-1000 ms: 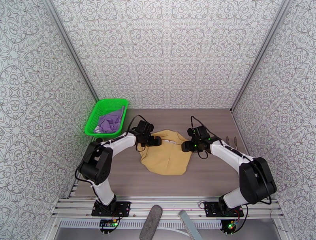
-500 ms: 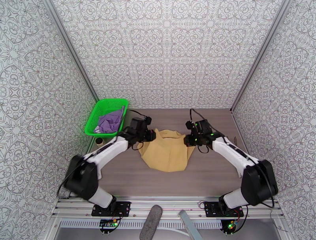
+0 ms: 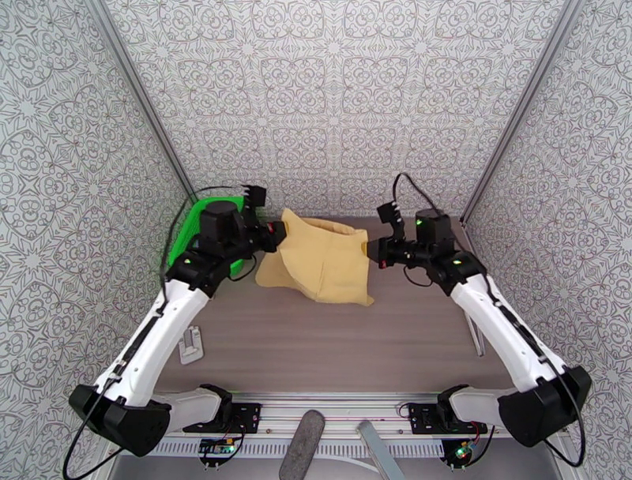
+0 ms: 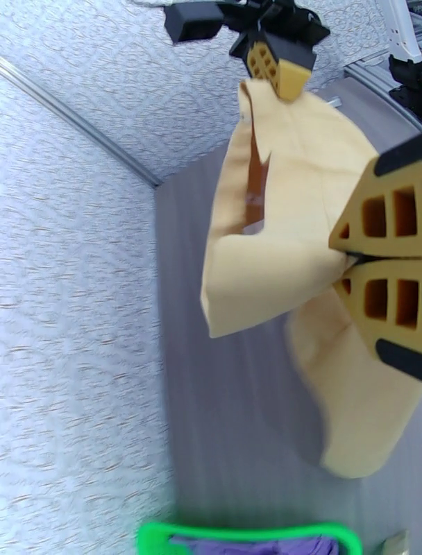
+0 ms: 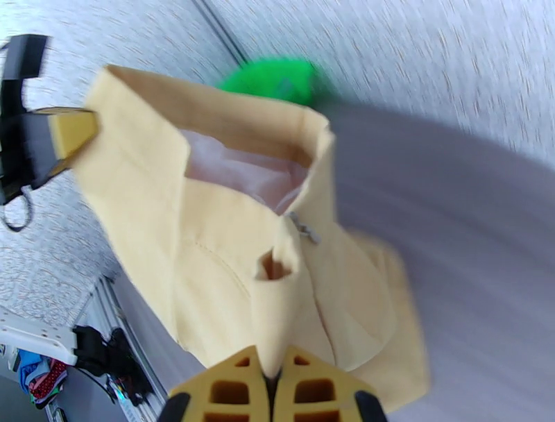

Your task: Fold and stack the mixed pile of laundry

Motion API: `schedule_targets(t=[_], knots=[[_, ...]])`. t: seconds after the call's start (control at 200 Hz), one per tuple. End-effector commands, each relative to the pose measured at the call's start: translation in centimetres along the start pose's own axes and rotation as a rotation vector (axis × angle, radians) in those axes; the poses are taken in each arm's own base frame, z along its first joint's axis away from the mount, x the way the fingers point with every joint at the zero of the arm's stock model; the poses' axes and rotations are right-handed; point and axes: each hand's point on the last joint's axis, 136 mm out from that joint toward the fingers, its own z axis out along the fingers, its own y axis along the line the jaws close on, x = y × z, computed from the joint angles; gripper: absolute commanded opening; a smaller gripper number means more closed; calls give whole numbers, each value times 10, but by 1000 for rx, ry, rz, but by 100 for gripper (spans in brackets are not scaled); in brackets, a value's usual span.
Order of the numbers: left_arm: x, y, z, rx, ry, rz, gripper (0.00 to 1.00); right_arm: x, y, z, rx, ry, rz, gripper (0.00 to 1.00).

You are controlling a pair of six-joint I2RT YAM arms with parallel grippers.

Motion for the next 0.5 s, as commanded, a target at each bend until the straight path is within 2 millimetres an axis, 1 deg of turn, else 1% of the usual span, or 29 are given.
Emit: schedule_targets(t=[0.0, 0.1, 0.215, 0.315, 0.36, 0.41, 0.495], knots=[[-26, -4, -22, -24, -43, 57, 0, -57, 38, -41, -27, -171, -122, 0], [-40, -5, -27, -21, -66, 64, 0, -73, 36, -49, 24, -212, -129, 0], [-48, -12, -31, 8, -75, 62, 0, -79, 29, -52, 74, -235, -107, 0], [-51, -18, -34, 30, -82, 55, 0, -75, 23, -53, 104, -230, -86, 0], [-50, -20, -36, 36, -80, 50, 0, -70, 20, -54, 119, -218, -69, 0], [-48, -22, -36, 47, -69, 43, 0, -65, 18, -56, 134, -207, -50, 0], [-42, -26, -38, 51, -42, 36, 0, -54, 20, -60, 137, -186, -15, 0]])
